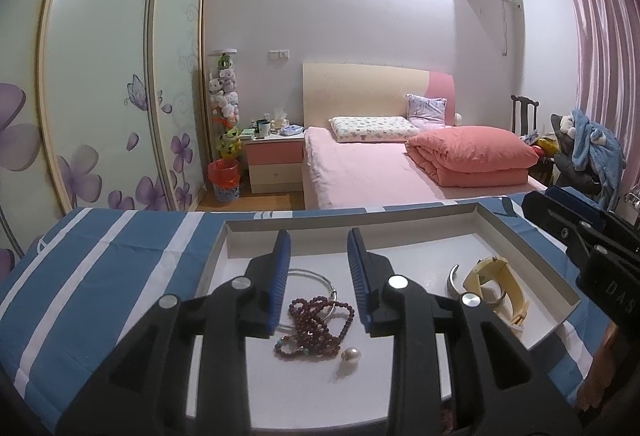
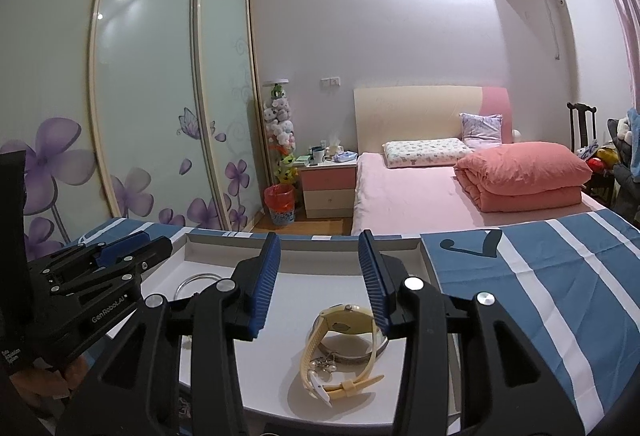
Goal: Organize jewelry
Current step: 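Move the left gripper to another loose white pearl and grasp it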
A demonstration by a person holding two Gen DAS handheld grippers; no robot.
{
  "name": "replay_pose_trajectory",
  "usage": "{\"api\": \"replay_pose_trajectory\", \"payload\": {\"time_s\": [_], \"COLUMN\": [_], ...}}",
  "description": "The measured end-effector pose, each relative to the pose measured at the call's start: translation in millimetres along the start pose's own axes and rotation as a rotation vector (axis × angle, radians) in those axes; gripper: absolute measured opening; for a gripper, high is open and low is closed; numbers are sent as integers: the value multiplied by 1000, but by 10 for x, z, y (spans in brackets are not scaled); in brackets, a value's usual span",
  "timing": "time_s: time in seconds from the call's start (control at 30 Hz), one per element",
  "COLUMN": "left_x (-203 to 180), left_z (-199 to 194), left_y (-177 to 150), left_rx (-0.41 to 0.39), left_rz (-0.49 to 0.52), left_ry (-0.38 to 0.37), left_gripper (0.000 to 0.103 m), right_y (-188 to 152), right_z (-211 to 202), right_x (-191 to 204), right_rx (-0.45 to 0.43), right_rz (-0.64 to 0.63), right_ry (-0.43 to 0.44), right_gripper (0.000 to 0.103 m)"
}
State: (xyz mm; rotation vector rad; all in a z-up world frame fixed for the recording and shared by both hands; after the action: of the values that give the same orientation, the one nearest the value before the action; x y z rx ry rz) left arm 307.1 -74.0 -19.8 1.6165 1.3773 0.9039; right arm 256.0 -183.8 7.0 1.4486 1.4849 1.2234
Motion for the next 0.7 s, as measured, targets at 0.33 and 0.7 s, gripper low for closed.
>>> {"api": "replay_pose_trajectory", "payload": {"time_s": [0.33, 0.7], "left_x": [196, 238], "left_z": [-645, -1152], "left_y": [-112, -633], "left_rx": [28, 206], "left_rz": [3, 33], "left_ry": [-53, -183], "left_gripper": [50, 42], "right_y": [-11, -236], "right_z": [-458, -984], "right_x": [-15, -30], "right_rx": [25, 102], "right_rz": [4, 73], "right_ry": [-21, -23], "right_gripper": [42, 42]}}
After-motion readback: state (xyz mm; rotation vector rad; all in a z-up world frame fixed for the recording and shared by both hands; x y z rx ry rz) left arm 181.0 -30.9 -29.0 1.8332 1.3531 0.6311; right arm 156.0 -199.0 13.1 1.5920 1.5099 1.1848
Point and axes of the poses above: each gripper's, at about its wrist camera, not at the fingertips, and z roughly the way its jaws point, x to its left, y to its top, the point moved 1 cm from there along z, roughly the way its jaws point, and after that the axes turned 1 degree about x, right-handed, at the moved point
